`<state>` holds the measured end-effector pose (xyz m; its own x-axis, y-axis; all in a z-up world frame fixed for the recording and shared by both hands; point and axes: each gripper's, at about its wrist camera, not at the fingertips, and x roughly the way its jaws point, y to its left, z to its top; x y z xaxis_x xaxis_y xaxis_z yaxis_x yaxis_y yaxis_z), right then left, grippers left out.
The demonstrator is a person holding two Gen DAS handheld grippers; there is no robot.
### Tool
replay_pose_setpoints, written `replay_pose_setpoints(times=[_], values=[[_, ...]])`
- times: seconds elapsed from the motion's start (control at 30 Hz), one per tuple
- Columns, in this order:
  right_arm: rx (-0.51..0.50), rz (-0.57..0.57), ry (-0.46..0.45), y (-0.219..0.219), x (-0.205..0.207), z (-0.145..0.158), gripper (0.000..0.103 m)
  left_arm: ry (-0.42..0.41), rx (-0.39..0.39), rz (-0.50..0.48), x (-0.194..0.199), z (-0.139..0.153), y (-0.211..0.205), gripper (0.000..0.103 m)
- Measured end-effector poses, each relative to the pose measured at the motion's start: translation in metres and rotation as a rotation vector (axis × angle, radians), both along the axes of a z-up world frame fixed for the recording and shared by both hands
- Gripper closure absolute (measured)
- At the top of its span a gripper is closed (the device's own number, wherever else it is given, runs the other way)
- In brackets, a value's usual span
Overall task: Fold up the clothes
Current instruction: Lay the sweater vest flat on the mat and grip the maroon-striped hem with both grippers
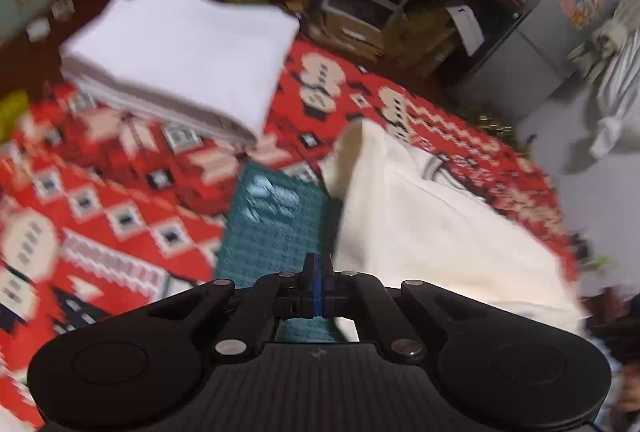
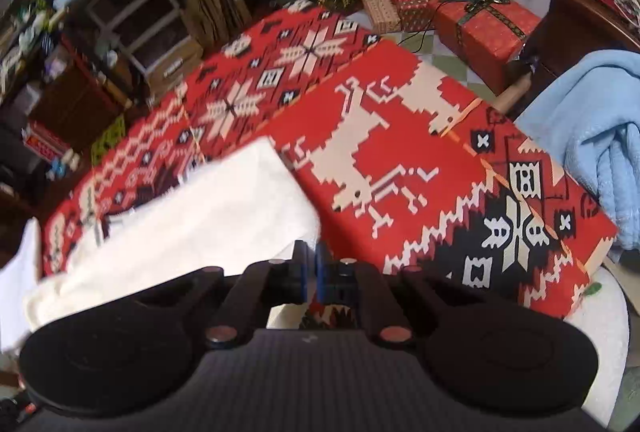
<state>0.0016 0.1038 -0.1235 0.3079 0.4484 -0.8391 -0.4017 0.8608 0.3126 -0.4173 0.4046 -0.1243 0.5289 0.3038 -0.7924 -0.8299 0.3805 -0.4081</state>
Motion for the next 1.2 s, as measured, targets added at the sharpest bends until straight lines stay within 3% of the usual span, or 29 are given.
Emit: replay_pose_setpoints(times=[0.13, 0.2, 0.27, 0.47, 0.6, 0.73, 0.87, 0.9, 1.03, 1.17, 1.2], values=[[-0.002, 0.012, -0.022, 0.003, -0.006, -0.005, 0.088, 0.016, -0.041, -0.055, 0.009, -0.014, -0.012, 0.095], [0.012, 0.011, -0.013, 0.001, -0.007, -0.006, 0.079, 0.006, -0.091, -0.071, 0.015, -0.026, -0.02, 0.082], [0.03, 0.007, 0.009, -0.002, -0.007, -0.007, 0.075, -0.006, -0.139, -0.086, 0.02, -0.038, -0.028, 0.076], [0.079, 0.03, 0.084, -0.013, -0.019, -0.011, 0.064, -0.042, -0.227, -0.115, 0.036, -0.058, -0.042, 0.074], [0.11, 0.058, 0.15, -0.018, -0.031, -0.016, 0.063, -0.072, -0.269, -0.129, 0.046, -0.063, -0.047, 0.072], [0.121, 0.078, 0.228, -0.013, -0.041, -0.028, 0.063, -0.066, -0.273, -0.145, 0.055, -0.065, -0.054, 0.071], [0.084, 0.106, 0.24, -0.004, -0.051, -0.038, 0.064, -0.041, -0.269, -0.168, 0.064, -0.067, -0.062, 0.071], [0.075, 0.11, 0.244, -0.002, -0.052, -0.04, 0.074, -0.032, -0.264, -0.172, 0.066, -0.068, -0.064, 0.071], [0.05, 0.117, 0.238, 0.001, -0.056, -0.046, 0.089, -0.014, -0.25, -0.159, 0.067, -0.07, -0.066, 0.072], [0.035, 0.119, 0.213, -0.003, -0.054, -0.045, 0.096, 0.003, -0.22, -0.147, 0.071, -0.07, -0.068, 0.096], [0.033, 0.117, 0.211, -0.004, -0.053, -0.044, 0.096, 0.015, -0.207, -0.158, 0.074, -0.069, -0.069, 0.097]])
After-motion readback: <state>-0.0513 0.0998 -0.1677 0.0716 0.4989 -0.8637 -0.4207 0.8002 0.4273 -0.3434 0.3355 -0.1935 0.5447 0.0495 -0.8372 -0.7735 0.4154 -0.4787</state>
